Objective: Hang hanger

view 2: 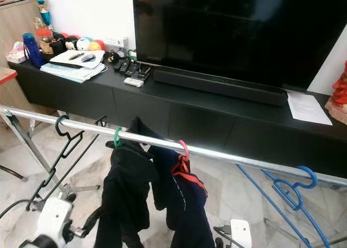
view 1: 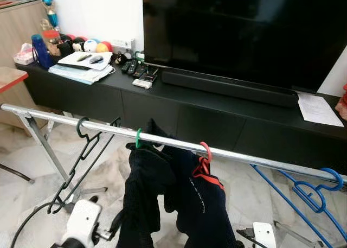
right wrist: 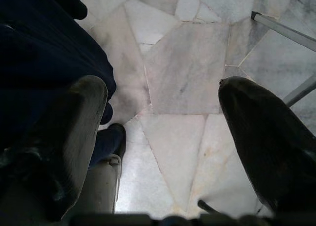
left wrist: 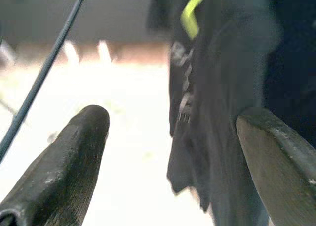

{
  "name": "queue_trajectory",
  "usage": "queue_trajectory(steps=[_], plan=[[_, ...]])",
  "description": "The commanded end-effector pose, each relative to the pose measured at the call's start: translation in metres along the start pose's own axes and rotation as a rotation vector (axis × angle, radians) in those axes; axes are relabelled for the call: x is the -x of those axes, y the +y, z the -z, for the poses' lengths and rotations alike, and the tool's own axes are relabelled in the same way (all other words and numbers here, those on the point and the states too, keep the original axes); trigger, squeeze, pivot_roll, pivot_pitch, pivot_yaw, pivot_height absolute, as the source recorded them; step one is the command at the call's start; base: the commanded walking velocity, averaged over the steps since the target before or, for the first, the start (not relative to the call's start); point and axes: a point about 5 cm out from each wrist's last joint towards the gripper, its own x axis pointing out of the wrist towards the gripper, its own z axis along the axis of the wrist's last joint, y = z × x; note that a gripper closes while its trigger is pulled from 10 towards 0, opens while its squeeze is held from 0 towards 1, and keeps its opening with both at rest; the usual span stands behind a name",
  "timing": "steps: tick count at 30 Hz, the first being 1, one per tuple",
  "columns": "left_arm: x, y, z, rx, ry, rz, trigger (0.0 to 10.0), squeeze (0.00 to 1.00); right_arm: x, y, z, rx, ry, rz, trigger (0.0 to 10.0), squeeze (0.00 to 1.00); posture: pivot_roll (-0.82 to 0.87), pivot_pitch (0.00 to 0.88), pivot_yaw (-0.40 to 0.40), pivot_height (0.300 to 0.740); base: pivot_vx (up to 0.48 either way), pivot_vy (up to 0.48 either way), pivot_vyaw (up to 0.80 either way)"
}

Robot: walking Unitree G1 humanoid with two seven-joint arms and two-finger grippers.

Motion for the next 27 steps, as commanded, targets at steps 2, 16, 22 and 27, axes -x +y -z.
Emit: queue_trajectory(steps=[2,16,22,27], plan=[[0.003,0.0,0.022,0.031,0.092,-0.015,10.0,0.0,0.0,-0.003,0.002,0.002,0.014,0.01,10.0,0.0,0.1,0.03,-0.083,0.74,0.0,0.0,0.0],[-0.008,-0.013,0.135,0.316,0.617,-0.244,10.0,0.0,0.0,0.003,0.003,-0.009,0.022,0.011,10.0,0.0,0.06,0.015,-0.072,0.74,0.0,0.0,0.0],[-0.012,-0.026,0.142,0.258,0.699,-0.231,10.0,0.0,0.0,0.002,0.005,-0.007,0.028,0.019,10.0,0.0,0.04,0.013,-0.07,0.74,0.0,0.0,0.0],[-0.025,-0.026,0.134,0.281,0.668,-0.272,10.0,0.0,0.0,0.001,0.005,0.012,0.037,0.017,10.0,0.0,0.05,0.005,-0.073,0.74,0.0,0.0,0.0]])
